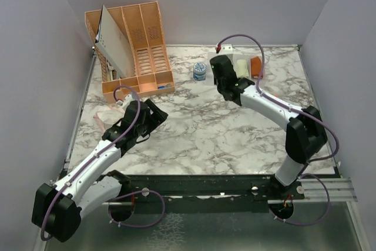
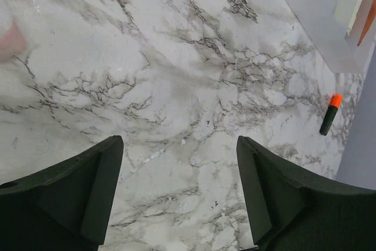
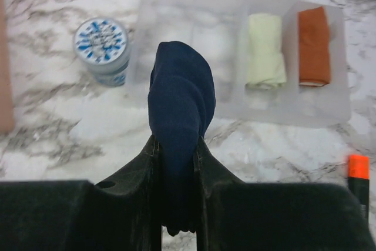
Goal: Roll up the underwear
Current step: Pick up the underwear from the center of the board, then place the underwear in the storage box.
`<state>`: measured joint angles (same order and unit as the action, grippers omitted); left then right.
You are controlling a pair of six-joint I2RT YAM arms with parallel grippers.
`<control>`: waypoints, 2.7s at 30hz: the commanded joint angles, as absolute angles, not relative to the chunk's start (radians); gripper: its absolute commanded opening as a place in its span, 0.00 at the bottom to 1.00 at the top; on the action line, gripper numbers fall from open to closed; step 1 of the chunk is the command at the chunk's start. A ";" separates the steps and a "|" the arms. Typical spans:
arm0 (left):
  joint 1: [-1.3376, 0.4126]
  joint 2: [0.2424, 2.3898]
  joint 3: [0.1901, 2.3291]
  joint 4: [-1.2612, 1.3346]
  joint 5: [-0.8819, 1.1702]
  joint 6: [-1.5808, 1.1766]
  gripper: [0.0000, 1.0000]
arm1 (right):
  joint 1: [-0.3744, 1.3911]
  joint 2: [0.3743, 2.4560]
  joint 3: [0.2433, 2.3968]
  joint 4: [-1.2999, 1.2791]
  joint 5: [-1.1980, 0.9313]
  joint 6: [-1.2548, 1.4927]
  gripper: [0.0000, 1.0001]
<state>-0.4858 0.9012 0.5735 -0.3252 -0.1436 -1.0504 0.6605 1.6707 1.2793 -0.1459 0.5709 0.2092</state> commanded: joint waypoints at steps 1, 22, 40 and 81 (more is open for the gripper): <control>-0.467 0.941 0.640 -0.371 -0.153 -0.924 0.84 | 0.619 1.818 1.438 -0.271 0.801 0.218 0.00; -0.384 0.972 0.664 -0.395 -0.037 -0.854 0.84 | 0.431 2.190 1.726 -0.114 0.648 0.048 0.01; -0.363 0.963 0.658 -0.411 -0.051 -0.838 0.84 | 0.411 2.334 1.807 -0.078 0.543 -0.033 0.25; 0.135 1.103 0.717 -0.488 -0.112 -0.793 0.99 | 0.408 1.640 1.198 -0.097 -0.412 0.406 0.73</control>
<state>0.0689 1.1118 0.7593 -0.5335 -0.1638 -0.7696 0.4011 1.6947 1.2789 -0.0574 -0.1463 0.2989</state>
